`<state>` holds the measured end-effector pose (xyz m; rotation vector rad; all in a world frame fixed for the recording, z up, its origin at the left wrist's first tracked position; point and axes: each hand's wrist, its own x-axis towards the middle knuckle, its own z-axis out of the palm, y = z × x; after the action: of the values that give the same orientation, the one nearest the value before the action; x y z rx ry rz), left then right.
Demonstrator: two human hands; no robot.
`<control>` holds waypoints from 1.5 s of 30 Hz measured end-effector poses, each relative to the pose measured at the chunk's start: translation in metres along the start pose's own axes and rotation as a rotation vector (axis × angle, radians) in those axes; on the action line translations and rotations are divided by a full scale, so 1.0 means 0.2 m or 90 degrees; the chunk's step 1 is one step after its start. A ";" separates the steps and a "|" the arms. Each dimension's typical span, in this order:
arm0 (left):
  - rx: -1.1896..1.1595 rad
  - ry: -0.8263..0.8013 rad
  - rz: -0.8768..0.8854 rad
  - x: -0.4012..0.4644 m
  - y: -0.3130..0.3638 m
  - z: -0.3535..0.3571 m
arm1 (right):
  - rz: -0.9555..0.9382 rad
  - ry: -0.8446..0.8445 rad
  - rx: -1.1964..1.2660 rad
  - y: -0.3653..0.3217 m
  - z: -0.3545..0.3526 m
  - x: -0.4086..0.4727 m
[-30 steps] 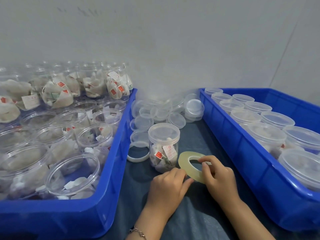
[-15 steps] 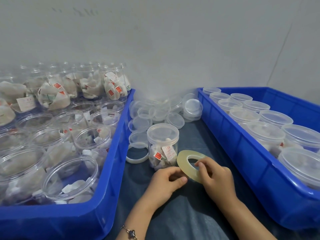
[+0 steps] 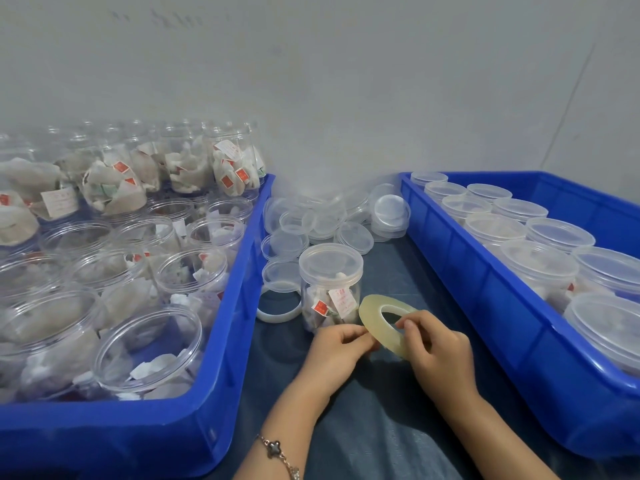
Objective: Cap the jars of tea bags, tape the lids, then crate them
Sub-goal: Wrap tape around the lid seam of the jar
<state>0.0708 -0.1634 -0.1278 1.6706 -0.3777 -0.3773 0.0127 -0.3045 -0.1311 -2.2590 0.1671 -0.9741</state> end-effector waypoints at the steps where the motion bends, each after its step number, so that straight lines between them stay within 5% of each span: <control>1: 0.002 0.000 0.003 -0.01 0.00 0.01 | -0.003 -0.001 -0.001 0.00 0.00 0.00; 11: 0.036 0.140 0.006 -0.04 -0.03 0.05 | -0.012 0.006 -0.054 -0.01 -0.01 0.00; 17: -0.050 0.150 -0.019 -0.06 -0.01 0.04 | 0.099 -0.042 -0.237 -0.02 0.01 0.03; 24: -0.007 0.156 0.035 -0.07 -0.03 0.05 | 0.100 -0.022 -0.191 -0.01 0.00 0.02; 26: 0.025 0.188 0.057 -0.07 -0.04 0.05 | 0.092 -0.071 -0.196 0.01 -0.01 0.04; 29: 0.118 0.213 0.093 -0.08 -0.07 0.03 | 0.019 -0.293 -0.235 0.05 -0.02 0.06; 32: 0.389 0.333 0.311 -0.07 -0.02 -0.02 | -0.043 -0.378 -0.304 0.08 -0.07 0.12; 35: 0.549 0.443 0.582 -0.07 0.06 -0.02 | -0.054 -0.303 -0.269 0.12 -0.14 0.13; 37: 0.556 0.474 0.656 -0.07 0.10 0.00 | -0.047 -0.208 -0.245 0.12 -0.16 0.12; 40: 0.457 0.561 0.668 -0.03 0.12 -0.02 | -0.054 -0.049 -0.241 0.11 -0.16 0.15; 45: 0.337 0.632 0.629 0.05 0.08 -0.14 | -0.057 -0.099 -0.162 0.08 -0.14 0.29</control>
<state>0.0911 -0.1456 -0.1098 1.7136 -0.4998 1.3320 0.0376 -0.3522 -0.0916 -2.5842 0.1285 -0.8584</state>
